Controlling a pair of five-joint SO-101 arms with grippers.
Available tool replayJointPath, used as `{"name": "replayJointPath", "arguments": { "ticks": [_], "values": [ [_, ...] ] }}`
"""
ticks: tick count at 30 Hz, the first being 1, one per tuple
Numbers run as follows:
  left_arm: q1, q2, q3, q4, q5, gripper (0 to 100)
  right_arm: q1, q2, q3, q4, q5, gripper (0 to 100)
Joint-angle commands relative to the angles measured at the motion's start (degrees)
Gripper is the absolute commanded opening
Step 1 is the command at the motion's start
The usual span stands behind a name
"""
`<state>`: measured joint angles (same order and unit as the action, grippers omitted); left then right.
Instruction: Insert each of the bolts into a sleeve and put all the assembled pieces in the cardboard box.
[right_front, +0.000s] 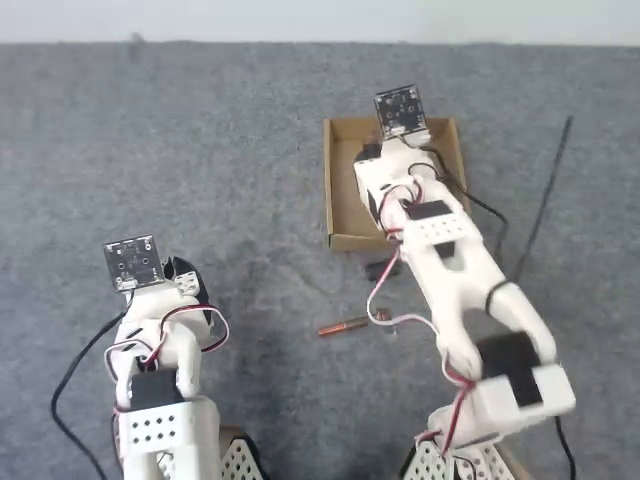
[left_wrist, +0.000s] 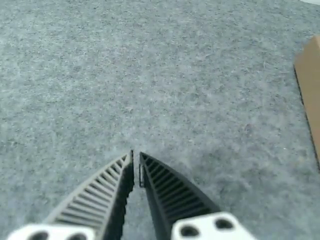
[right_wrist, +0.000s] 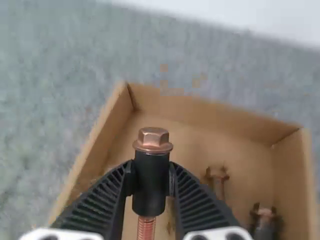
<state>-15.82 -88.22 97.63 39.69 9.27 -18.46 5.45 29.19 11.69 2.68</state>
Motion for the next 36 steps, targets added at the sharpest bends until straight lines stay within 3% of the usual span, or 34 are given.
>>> {"name": "replayJointPath", "arguments": {
  "ticks": [1,6,12,24,36],
  "values": [
    [-0.3,-1.0,-0.7,-1.3,-0.5,2,-1.5,2.2,-6.3,2.0,1.1,0.9],
    [-0.2,-1.0,-0.7,-1.3,-0.5,2,-1.5,5.5,-8.4,4.4,1.1,2.7],
    [-0.2,-1.0,-0.7,-1.4,-0.5,2,-1.5,5.6,-11.3,10.7,1.1,19.4],
    [-0.1,-1.0,-0.7,-1.4,-0.5,2,-1.5,-5.9,-13.8,23.3,1.1,3.5],
    [0.0,-1.0,-0.7,-1.5,-0.5,2,-3.1,-17.7,-13.7,55.5,3.3,0.7]
  ]
}}
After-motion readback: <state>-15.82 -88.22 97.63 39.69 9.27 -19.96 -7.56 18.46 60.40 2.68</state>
